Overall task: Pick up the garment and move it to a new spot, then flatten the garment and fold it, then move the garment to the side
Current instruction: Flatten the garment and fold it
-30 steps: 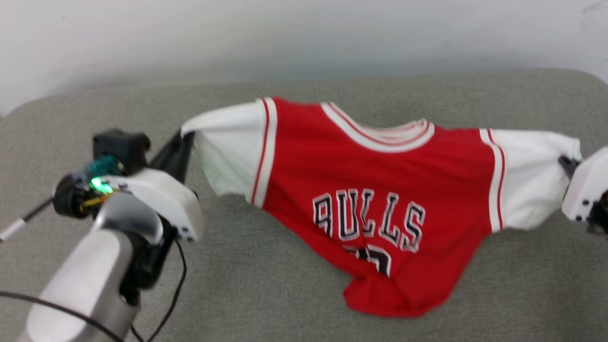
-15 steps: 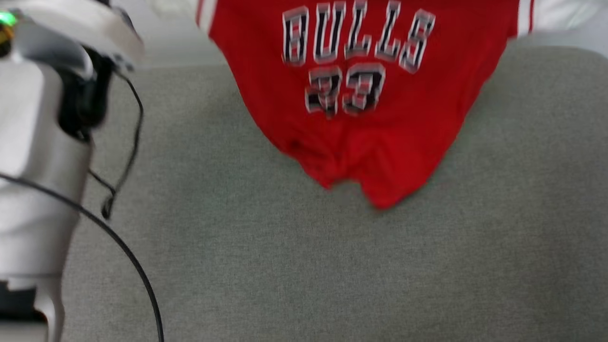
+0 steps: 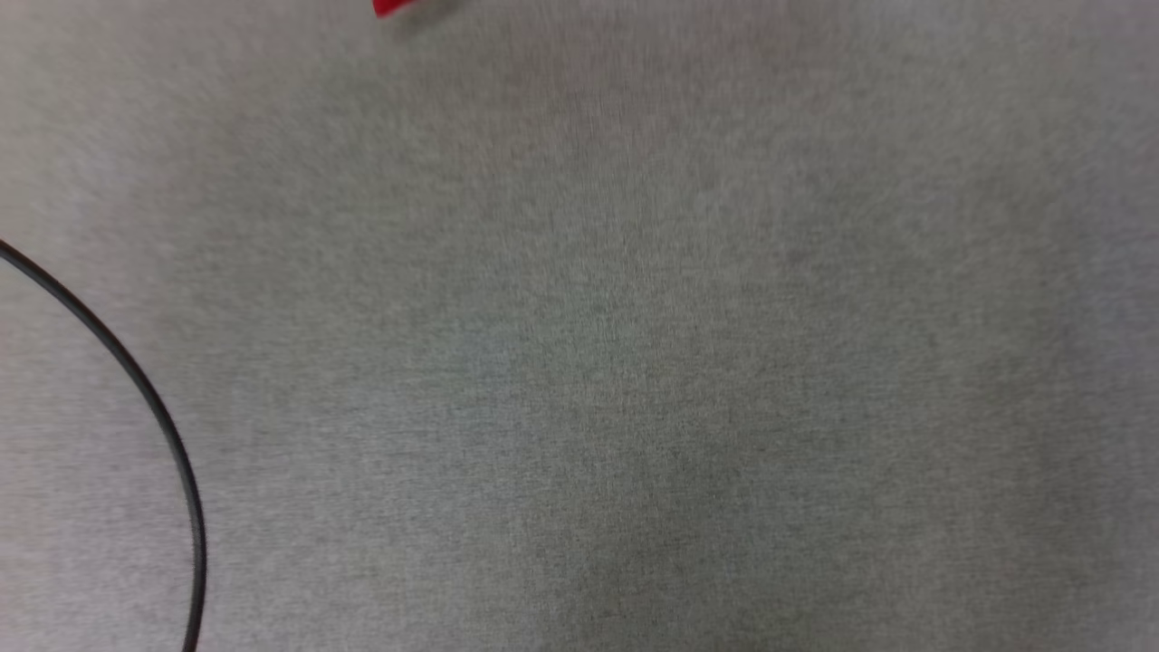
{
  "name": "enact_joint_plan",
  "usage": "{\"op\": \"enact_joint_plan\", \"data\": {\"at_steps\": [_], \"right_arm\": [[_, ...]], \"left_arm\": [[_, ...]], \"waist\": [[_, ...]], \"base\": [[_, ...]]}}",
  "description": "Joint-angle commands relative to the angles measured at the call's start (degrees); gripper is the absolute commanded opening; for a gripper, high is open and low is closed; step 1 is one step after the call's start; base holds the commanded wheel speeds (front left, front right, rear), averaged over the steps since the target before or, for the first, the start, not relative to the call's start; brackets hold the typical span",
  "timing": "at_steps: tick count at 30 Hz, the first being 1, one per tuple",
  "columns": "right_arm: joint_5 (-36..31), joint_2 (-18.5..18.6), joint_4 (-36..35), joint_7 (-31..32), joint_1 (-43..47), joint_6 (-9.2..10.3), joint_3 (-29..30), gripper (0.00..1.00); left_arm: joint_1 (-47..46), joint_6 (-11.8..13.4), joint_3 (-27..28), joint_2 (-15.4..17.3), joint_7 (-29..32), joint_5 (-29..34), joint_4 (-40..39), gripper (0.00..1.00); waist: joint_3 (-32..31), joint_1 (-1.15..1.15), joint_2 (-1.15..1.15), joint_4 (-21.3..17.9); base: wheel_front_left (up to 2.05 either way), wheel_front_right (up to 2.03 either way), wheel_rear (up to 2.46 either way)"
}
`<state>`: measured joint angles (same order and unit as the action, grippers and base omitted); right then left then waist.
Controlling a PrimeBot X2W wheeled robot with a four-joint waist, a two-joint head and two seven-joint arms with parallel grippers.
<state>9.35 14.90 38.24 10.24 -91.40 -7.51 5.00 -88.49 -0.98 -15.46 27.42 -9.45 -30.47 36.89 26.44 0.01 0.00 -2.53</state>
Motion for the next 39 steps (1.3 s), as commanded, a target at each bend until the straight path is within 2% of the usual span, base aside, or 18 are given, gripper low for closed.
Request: {"op": "enact_joint_plan", "data": {"at_steps": [1,9,16,20,22,27,34,39], "right_arm": [[-0.1,-0.4,0.5,-0.2,-0.5,0.04,-0.1,0.0],[0.5,-1.8,7.1,-4.5,-5.2,0.04,-3.4,0.0],[4.4,-2.4,12.6,-7.8,0.1,0.04,-9.1,0.0],[8.1,-2.9,13.9,-8.9,7.6,0.03,-13.0,0.0],[8.6,-2.0,14.0,-9.4,12.3,0.04,-15.9,0.0],[12.8,-1.1,12.4,-11.2,26.0,0.04,-19.4,0.0],[17.2,1.1,7.5,-12.1,44.6,0.04,-21.3,0.0],[19.5,1.7,2.5,-10.8,57.4,0.04,-20.9,0.0]], "left_arm": [[-0.4,0.0,0.2,0.3,-0.1,0.2,0.5,0.0],[-4.0,-2.4,0.1,-1.9,-3.1,-1.2,7.5,0.0],[2.7,-4.8,0.2,-3.7,-5.1,-2.9,13.6,0.0],[11.2,-5.6,0.4,-4.1,-5.6,-4.4,15.4,0.0],[16.0,-6.0,0.6,-4.2,-5.7,-4.8,14.9,0.0],[31.9,-6.0,2.7,-5.5,-5.8,-4.8,9.2,0.0],[55.0,-3.6,6.9,-7.7,-5.8,-3.4,-3.3,0.0],[69.2,-1.5,7.1,-7.9,-5.8,-2.5,-10.3,0.0]], "waist": [[3.8,-0.01,0.0,-0.6],[10.4,-0.01,0.0,0.0],[9.0,-0.01,0.0,0.2],[5.1,-0.01,0.0,-0.1],[2.7,-0.01,0.0,0.0],[-4.2,-0.01,0.0,0.4],[-12.7,-0.01,0.0,0.7],[-17.8,-0.01,0.0,0.4]], "base": [[0.0,0.0,0.0],[0.0,0.0,0.0],[0.0,0.0,0.0],[0.0,0.0,0.0],[0.0,0.0,0.0],[0.0,0.0,0.0],[0.0,0.0,0.0],[0.0,0.0,0.0]]}}
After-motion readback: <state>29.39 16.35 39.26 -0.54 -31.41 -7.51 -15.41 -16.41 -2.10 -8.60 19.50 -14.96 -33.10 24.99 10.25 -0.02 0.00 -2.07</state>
